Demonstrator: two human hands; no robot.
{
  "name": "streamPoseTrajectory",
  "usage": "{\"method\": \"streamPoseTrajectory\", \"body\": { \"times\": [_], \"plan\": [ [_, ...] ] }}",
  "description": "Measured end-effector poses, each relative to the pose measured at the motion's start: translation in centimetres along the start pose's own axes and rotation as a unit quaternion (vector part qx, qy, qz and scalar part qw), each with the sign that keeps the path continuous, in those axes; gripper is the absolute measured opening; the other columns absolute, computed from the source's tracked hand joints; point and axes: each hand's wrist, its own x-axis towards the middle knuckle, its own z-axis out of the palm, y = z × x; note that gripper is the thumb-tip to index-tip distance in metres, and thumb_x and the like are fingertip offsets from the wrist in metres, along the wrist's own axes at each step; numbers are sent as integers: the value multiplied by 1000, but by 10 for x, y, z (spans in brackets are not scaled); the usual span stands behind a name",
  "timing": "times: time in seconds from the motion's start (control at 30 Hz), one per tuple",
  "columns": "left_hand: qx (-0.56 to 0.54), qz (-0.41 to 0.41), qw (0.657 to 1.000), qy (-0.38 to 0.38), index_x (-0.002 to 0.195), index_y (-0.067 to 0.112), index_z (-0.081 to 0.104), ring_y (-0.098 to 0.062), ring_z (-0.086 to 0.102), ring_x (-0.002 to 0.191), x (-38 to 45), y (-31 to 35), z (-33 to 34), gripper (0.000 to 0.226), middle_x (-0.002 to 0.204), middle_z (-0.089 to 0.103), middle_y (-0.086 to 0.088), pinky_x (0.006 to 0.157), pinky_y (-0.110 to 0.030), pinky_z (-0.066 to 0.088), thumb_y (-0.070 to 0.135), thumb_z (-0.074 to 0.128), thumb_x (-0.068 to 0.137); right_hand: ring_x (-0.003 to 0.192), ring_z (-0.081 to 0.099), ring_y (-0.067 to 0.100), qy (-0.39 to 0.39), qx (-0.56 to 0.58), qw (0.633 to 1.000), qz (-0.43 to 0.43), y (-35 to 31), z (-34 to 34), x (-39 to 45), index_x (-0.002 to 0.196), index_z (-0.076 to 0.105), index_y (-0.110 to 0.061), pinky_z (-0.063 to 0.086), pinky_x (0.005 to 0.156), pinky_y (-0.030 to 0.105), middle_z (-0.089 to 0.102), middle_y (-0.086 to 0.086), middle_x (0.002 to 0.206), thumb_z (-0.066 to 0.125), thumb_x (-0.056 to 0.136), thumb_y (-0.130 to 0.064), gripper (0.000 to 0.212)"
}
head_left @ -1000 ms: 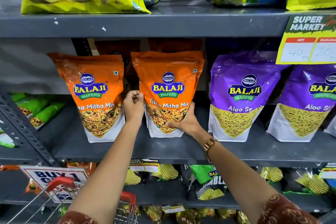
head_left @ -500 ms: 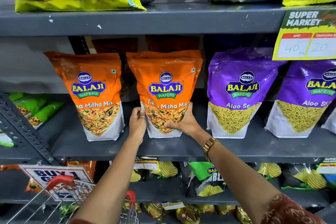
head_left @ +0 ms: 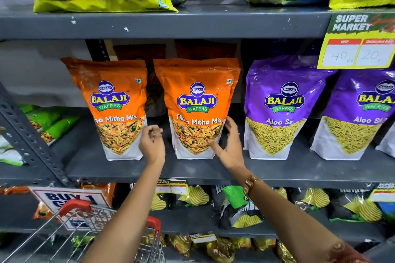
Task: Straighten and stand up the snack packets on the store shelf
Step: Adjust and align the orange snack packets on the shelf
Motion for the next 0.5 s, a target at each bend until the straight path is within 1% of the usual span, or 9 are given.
{"method": "streamPoseTrajectory", "body": {
  "times": [0.07,0.13,0.2,0.23,0.3,0.33,0.37,0.43,0.5],
  "plan": [
    [5,37,998,49,86,7,59,-26,61,74,2,4,-16,11,72,61,-3,75,-42,53,10,49,89,127,38,21,75,-89,989,-93,-9,1,-8,130,36,-3,32,109,31,43,15,135,57,73,-26,65],
    [12,78,991,112,85,1,61,-26,56,67,10,11,-31,21,69,60,-8,62,-30,46,19,51,87,117,41,21,119,-138,971,-156,-23,8,-13,117,47,2,32,103,27,52,24,121,51,72,-21,51],
    [29,107,979,169,84,-2,60,-24,52,67,21,18,-45,25,71,58,-8,58,-22,34,22,53,85,107,41,21,116,-153,962,-192,-38,21,-15,105,53,4,34,94,28,56,28,108,48,73,-18,40],
    [37,110,976,186,85,-2,60,-20,51,66,27,22,-51,24,71,57,-6,59,-19,33,21,54,84,104,41,21,98,-153,962,-203,-45,28,-15,102,55,5,35,92,28,58,28,105,46,74,-18,36],
    [48,108,974,196,88,-2,60,-10,48,62,40,25,-64,20,71,55,-1,60,-17,34,17,56,83,101,42,19,61,-154,962,-217,-57,43,-14,97,58,5,36,88,27,60,27,101,45,77,-17,33],
    [49,104,975,191,91,-2,59,-9,49,63,47,25,-69,20,74,55,-2,60,-18,37,16,57,83,100,43,20,50,-152,962,-222,-62,50,-12,96,59,5,37,88,26,60,27,100,45,77,-16,32],
    [49,99,977,185,94,-1,58,-12,50,66,55,24,-75,22,79,56,-4,61,-19,39,18,59,83,99,46,21,43,-149,962,-224,-66,57,-10,96,60,5,37,87,26,61,27,100,47,78,-14,29],
    [54,94,980,165,98,3,55,-18,50,76,69,21,-87,33,88,54,-7,65,-17,39,29,64,80,98,54,28,25,-140,965,-222,-73,71,-3,97,59,4,39,85,26,60,25,101,53,78,-5,22],
    [60,81,986,129,103,10,51,-17,50,84,81,15,-98,46,99,52,-7,75,-23,43,40,70,73,98,57,33,-4,-129,967,-218,-82,84,5,100,58,3,39,86,24,58,23,105,56,77,1,23]
  ]
}}
